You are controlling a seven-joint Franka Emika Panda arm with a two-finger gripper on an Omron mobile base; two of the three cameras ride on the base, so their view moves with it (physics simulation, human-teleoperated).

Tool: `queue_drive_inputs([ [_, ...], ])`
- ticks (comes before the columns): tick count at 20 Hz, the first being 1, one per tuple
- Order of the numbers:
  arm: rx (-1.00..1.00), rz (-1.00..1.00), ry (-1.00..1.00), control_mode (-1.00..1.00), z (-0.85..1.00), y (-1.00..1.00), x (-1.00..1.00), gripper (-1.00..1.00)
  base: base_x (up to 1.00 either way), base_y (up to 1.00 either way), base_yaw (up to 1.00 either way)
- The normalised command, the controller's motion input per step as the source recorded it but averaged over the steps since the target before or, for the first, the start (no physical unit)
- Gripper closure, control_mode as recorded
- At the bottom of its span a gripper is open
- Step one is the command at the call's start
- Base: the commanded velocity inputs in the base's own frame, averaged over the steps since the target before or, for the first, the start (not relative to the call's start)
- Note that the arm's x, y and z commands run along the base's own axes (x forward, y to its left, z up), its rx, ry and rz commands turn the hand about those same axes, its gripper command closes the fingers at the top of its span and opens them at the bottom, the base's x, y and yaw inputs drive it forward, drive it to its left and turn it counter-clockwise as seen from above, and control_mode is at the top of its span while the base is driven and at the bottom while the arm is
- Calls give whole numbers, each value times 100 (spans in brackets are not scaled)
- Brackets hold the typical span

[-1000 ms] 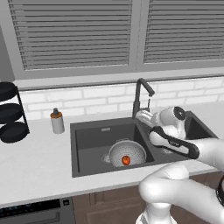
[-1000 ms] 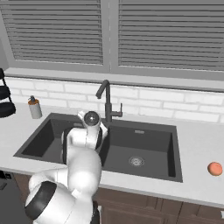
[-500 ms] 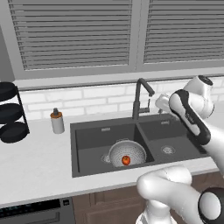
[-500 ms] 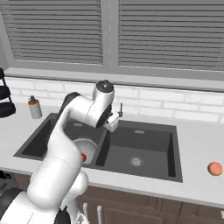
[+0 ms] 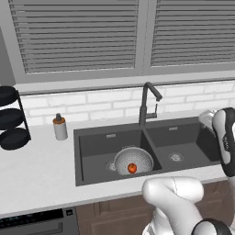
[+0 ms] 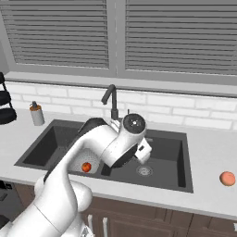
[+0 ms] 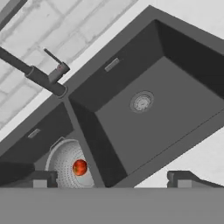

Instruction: Put the colander in the sink, put the peach, apple in the colander, and turn on the sink faucet and pour water over the colander.

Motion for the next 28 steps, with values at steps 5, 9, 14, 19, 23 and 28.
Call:
queue_drive_inputs([
  [5, -26, -21, 8, -100, -5, -93, -18, -100, 0, 0, 0],
  [9, -24, -16, 18, -100, 0, -95, 0, -100, 0, 0, 0],
  [14, -1, -12, 2, -100, -25, -100, -8, -100, 0, 0, 0],
  [19, 0, -9, 0, -100, -34, -100, -8, -100, 0, 0, 0],
  [23, 0, -15, 3, -100, -19, -100, -5, -100, 0, 0, 0],
  [28, 0, -11, 0, -100, -8, -91, 0, -100, 0, 0, 0],
])
